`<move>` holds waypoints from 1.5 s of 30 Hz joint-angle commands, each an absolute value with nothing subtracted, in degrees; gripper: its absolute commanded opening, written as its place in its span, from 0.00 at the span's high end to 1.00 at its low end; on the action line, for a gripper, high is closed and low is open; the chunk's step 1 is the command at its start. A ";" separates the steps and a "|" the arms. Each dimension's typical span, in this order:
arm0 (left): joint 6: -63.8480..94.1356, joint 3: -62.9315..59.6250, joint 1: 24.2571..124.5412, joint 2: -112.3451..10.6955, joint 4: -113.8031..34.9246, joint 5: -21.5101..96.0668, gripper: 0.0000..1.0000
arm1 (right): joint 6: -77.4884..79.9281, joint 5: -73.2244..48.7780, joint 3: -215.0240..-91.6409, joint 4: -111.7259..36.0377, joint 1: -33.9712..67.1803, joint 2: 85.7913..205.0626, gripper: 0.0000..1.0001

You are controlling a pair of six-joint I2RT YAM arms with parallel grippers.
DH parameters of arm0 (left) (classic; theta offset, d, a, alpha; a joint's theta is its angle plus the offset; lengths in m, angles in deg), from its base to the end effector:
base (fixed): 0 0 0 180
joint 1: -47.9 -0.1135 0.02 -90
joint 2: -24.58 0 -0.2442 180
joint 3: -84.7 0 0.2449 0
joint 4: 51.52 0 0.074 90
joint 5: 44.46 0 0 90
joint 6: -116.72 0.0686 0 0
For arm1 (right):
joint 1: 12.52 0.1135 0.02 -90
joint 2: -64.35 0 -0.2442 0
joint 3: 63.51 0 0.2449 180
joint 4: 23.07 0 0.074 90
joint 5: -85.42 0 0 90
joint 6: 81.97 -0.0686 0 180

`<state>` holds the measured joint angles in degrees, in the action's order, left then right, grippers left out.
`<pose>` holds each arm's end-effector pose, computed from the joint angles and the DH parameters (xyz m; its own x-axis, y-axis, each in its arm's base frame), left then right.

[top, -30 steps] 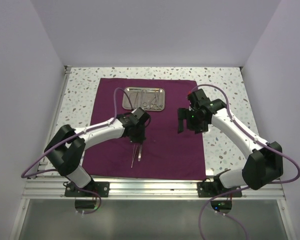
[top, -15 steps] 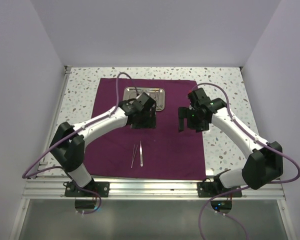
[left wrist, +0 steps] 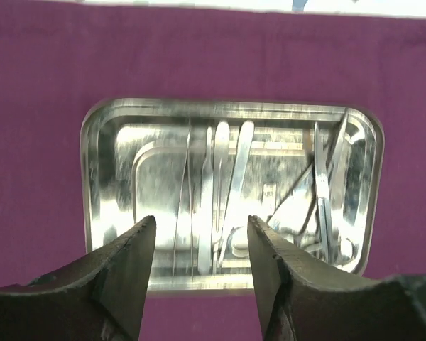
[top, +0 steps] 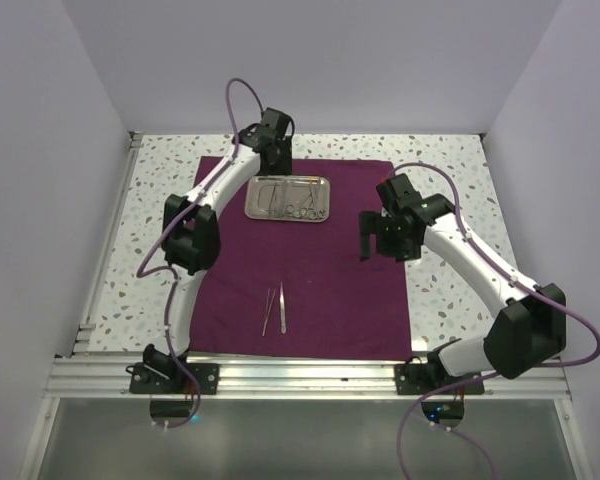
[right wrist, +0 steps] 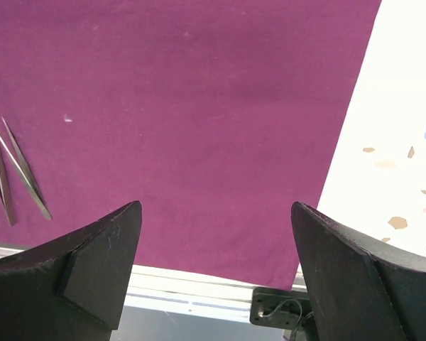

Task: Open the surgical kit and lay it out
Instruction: Pick up the medical item from the container.

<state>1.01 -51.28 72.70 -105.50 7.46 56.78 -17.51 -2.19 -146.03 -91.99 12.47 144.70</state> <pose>0.4647 -0.2000 0.2126 -0.7863 -0.1054 -0.6088 -0.0399 0.9919 -0.1202 0.2550 0.1157 0.2326 -0.9269 0.0432 -0.3727 -0.0083 0.9907 0.1356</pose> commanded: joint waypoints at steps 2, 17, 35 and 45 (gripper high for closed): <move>5.89 -63.68 71.63 -112.26 9.69 56.09 0.43 | -18.68 -0.37 -147.74 -93.41 12.26 145.73 0.10; 7.39 -56.14 70.22 -117.53 3.97 56.26 0.52 | -17.28 1.48 -151.70 -94.82 12.17 150.39 0.10; 6.42 -41.47 70.22 -114.30 3.45 56.79 0.93 | -16.49 0.43 -152.23 -93.85 12.09 151.36 0.10; 5.90 -40.84 70.40 -100.94 6.96 54.51 1.00 | -16.14 -4.41 -153.90 -91.22 12.09 152.50 0.11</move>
